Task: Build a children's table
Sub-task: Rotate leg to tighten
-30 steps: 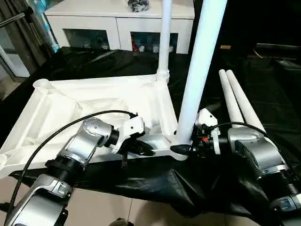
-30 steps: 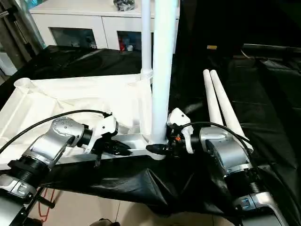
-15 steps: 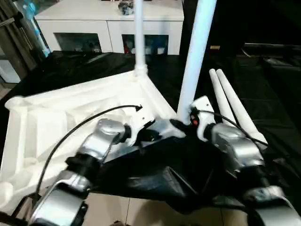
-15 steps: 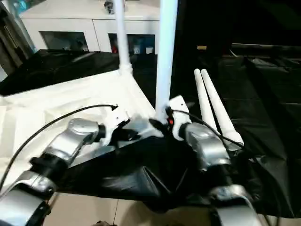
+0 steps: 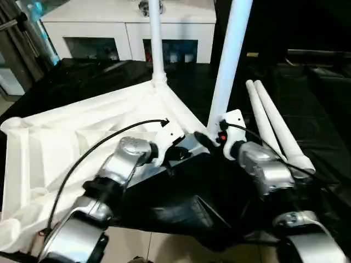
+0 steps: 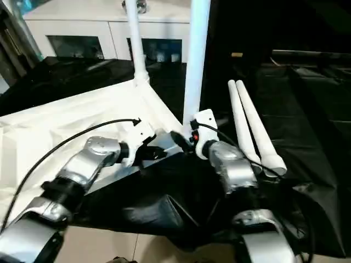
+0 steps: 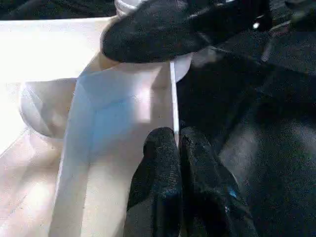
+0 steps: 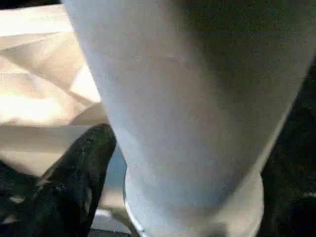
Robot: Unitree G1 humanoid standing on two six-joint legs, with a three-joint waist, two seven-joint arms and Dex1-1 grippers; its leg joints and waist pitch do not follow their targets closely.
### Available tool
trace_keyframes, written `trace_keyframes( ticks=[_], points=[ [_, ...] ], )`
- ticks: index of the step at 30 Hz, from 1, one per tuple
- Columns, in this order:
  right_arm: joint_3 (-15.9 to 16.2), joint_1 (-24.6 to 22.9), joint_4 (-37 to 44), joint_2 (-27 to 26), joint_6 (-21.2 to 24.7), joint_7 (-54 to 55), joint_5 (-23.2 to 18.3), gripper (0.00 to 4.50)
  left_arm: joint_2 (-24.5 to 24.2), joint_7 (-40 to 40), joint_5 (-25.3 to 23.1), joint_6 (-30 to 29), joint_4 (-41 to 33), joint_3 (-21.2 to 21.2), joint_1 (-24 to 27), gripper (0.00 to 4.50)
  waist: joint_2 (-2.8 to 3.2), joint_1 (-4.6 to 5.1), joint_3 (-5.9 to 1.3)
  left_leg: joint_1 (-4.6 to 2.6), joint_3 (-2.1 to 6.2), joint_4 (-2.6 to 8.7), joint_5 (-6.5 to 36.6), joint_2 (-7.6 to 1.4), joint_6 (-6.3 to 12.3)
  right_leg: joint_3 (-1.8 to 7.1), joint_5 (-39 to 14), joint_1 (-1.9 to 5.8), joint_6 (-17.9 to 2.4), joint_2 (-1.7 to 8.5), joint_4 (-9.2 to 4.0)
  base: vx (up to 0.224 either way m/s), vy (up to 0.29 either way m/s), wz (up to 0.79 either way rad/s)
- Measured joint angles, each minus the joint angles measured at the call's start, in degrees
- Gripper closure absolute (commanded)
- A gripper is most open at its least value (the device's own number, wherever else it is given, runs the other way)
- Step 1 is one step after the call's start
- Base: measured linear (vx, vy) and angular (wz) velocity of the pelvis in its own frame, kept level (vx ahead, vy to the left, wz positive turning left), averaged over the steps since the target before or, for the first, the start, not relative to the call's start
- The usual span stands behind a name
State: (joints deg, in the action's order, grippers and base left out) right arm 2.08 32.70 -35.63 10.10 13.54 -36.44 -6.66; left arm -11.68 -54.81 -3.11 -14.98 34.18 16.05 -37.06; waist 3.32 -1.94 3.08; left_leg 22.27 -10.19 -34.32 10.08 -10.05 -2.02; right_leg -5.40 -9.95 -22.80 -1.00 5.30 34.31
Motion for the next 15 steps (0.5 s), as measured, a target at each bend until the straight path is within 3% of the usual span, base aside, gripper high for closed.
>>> trace_keyframes(
  ticks=[7, 11, 15],
  points=[
    [5.7, -5.5, 8.8, 10.5, 0.4, -22.1, -2.7, 0.51, -4.5, -11.0, 2.0, 2.8, -4.7, 1.9, 3.1, 4.5, 0.01, -1.5, 0.01, 0.12, -0.04, 0.02, -0.1, -0.01, 0.25, -0.01, 0.0, -0.04, 0.0, 0.0, -0.14, 0.0, 0.0, 0.0],
    [7.0, -6.1, 10.7, 12.9, 2.1, -27.6, -3.9, 0.51, -5.6, -13.9, 2.5, 3.2, -5.5, 2.5, 3.4, 4.5, 0.05, -1.54, 0.02, 0.08, -0.05, 0.0, 0.0, -0.01, 0.1, 0.02, 0.0, 0.03, 0.0, 0.0, -0.11, 0.0, 0.0, 0.0],
    [7.5, -6.2, 11.2, 14.2, 2.6, -30.0, -4.2, 0.79, -6.4, -15.7, 3.0, 3.6, -5.8, 2.9, 3.6, 4.5, 0.05, -1.51, 0.02, 0.07, -0.05, 0.0, -0.1, -0.02, 0.1, 0.02, 0.0, 0.04, 0.0, 0.0, -0.09, 0.0, 0.0, 0.0]
  ],
)
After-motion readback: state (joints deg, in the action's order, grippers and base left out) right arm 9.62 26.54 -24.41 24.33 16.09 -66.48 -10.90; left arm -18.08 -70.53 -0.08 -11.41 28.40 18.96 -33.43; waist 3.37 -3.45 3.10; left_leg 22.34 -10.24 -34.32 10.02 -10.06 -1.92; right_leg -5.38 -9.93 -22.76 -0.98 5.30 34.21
